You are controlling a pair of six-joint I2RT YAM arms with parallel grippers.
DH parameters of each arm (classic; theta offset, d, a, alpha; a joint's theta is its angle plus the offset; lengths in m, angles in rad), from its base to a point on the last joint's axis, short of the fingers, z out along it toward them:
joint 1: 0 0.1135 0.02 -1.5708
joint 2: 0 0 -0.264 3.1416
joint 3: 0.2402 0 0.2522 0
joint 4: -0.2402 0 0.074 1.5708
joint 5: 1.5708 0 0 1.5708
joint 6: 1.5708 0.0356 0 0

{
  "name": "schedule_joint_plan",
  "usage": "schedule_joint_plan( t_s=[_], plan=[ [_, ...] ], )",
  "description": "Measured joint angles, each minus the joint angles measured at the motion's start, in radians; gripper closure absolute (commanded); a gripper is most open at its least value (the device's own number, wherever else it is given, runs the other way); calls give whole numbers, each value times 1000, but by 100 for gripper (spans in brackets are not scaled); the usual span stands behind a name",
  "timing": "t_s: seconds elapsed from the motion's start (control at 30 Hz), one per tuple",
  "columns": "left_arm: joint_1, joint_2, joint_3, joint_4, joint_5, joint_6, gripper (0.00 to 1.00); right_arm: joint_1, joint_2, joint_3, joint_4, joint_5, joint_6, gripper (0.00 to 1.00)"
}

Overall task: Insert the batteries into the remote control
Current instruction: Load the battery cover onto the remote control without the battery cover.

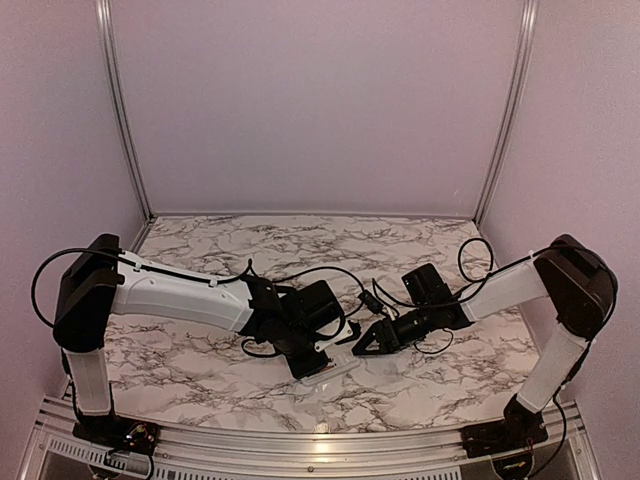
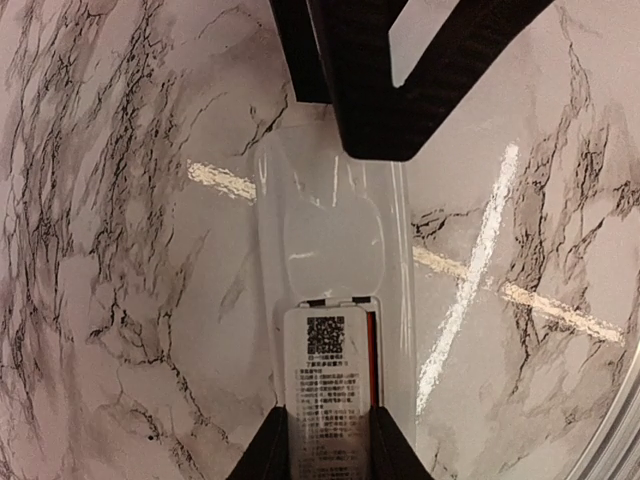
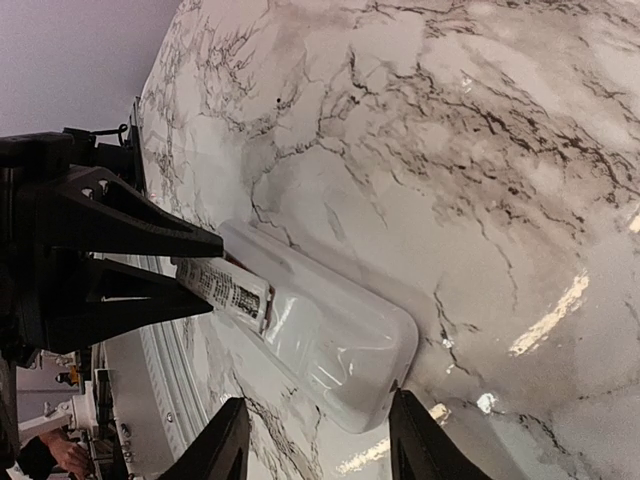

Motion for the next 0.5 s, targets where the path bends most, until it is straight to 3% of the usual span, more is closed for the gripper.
schedule_joint_plan(
  t_s=[0.5],
  plan=[
    [8, 9, 4, 0, 26, 0, 83, 0, 14, 0, 0, -10, -3, 59]
  ],
)
